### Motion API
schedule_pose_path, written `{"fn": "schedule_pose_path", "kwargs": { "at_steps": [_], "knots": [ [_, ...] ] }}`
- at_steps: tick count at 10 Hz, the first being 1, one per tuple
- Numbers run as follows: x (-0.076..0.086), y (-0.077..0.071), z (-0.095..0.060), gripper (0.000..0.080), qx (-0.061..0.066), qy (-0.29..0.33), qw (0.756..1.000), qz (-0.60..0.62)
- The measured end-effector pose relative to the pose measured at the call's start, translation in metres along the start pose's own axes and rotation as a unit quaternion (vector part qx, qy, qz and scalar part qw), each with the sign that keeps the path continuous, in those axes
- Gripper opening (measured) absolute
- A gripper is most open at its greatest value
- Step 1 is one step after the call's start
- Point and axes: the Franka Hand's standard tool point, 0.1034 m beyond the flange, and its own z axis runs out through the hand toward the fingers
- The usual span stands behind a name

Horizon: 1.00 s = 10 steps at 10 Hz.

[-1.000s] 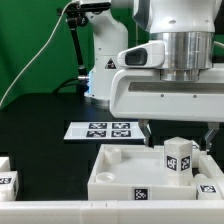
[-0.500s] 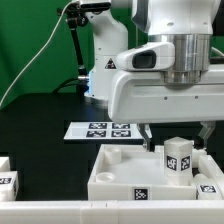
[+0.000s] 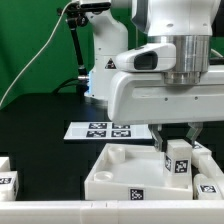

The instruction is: Assemble one leg

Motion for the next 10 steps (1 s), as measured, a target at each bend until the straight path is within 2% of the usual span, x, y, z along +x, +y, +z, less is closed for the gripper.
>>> {"fn": "schedule_pose_path", "kwargs": {
  "at_steps": [2, 4, 6, 8, 10],
  "knots": [
    [0.000, 0.000, 0.000, 0.0282, 0.000, 0.000, 1.000, 0.000],
    [0.000, -0.002, 0.000, 0.0282, 0.002, 0.000, 0.996, 0.094],
    [0.000, -0.007, 0.000, 0.0284, 0.003, -0.001, 0.980, 0.197],
    [0.000, -0.008, 0.000, 0.0284, 0.015, -0.004, 0.944, 0.331],
    [0.000, -0.013, 0.000, 0.0284, 0.019, -0.010, 0.896, 0.443]
  ]
}}
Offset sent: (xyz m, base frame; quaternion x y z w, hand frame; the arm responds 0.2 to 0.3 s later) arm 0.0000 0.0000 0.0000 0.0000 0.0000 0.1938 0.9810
